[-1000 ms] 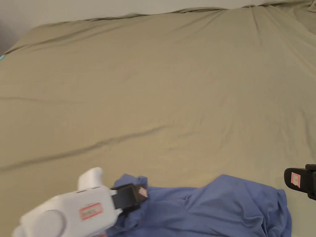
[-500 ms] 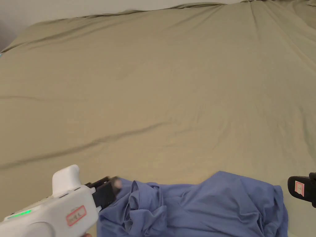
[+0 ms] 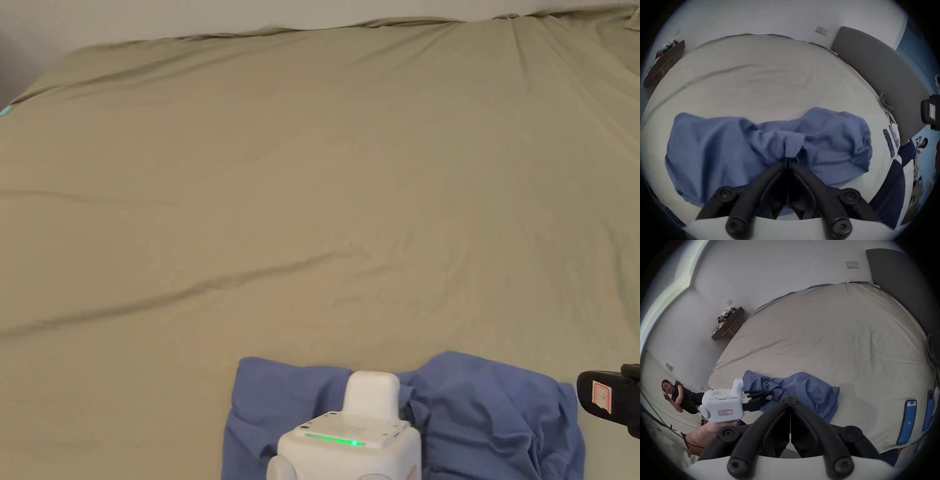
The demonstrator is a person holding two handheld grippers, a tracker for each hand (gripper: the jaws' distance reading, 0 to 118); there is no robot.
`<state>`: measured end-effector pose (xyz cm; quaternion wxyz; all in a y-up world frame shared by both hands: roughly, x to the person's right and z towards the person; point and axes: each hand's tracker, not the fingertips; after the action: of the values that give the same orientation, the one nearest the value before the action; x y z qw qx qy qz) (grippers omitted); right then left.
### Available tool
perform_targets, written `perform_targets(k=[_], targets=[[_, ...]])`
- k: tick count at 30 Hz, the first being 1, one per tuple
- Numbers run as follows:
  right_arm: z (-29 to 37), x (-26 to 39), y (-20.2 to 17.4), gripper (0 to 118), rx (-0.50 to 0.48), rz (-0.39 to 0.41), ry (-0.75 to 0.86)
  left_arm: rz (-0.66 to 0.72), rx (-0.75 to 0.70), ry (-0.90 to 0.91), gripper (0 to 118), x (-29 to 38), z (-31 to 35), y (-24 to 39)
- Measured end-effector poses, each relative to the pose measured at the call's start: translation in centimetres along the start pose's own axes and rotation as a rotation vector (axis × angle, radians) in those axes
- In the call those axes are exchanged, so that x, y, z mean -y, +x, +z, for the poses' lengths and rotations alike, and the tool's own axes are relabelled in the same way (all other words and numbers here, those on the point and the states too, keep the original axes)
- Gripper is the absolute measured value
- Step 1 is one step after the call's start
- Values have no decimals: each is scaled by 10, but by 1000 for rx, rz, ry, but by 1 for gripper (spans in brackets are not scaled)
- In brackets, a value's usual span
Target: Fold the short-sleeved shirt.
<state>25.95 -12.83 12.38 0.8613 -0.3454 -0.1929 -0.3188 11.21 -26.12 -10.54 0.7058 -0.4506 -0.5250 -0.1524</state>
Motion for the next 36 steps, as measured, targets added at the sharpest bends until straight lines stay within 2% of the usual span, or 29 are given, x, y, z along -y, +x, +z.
perform_targets(k=[1, 2, 5, 6, 9, 10, 11, 12, 13, 16, 17, 20, 22, 24, 26, 27, 28, 29, 30, 33, 36], targets=[[1, 0, -1, 3, -4, 3, 2, 42, 105, -2, 2, -5, 4, 1], [1, -1, -2, 3, -9, 6, 3, 71, 148, -23, 2, -8, 5, 6], [2, -2, -6, 3, -22, 16, 8, 26, 216, -22, 2, -11, 11, 12], [4, -2, -8, 3, -31, 23, 17, 44, 290, -45, 2, -15, 15, 3], [11, -4, -10, 3, -64, 46, 41, 292, 435, 16, 2, -26, 44, -52], [14, -4, -11, 3, -70, 59, 48, 325, 444, 67, 4, -28, 57, -76], [16, -5, -12, 3, -67, 70, 55, 327, 441, 110, 34, -29, 68, -96], [18, -6, -12, 3, -64, 83, 62, 303, 409, 158, 85, -29, 81, -117], [19, -7, -13, 3, -62, 91, 68, 275, 317, 151, 118, -32, 90, -139], [19, -9, -13, 3, -63, 91, 78, 272, 131, 139, 118, -32, 114, -196], [18, -9, -14, 3, -68, 88, 78, 268, 87, 100, 118, -30, 96, -202], [11, -9, -17, 3, -92, 84, 68, 240, 58, -94, 118, -28, 64, -227], [7, -8, -21, 3, -90, 90, 55, 249, 47, -169, 118, -14, 40, -221], [5, -7, -24, 3, -73, 100, 37, 249, 58, -134, 116, -13, 30, -204], [5, -7, -25, 3, -60, 108, 30, 155, -4, -98, 113, -13, 30, -189], [5, -7, -25, 3, -56, 107, 28, 152, 0, -95, 100, -16, 31, -183], [6, -8, -24, 3, -53, 103, 25, 149, -7, -71, 77, -19, 33, -177], [6, -8, -23, 3, -51, 98, 24, 162, 14, -63, 42, -18, 39, -176], [6, -8, -22, 3, -45, 94, 23, 214, 93, -56, 20, -19, 42, -175], [5, -9, -19, 3, -4, 87, 24, 215, 116, -37, 20, -18, 47, -168], [6, -8, -16, 3, 42, 79, 34, 342, 147, 5, 18, -20, 58, -184]])
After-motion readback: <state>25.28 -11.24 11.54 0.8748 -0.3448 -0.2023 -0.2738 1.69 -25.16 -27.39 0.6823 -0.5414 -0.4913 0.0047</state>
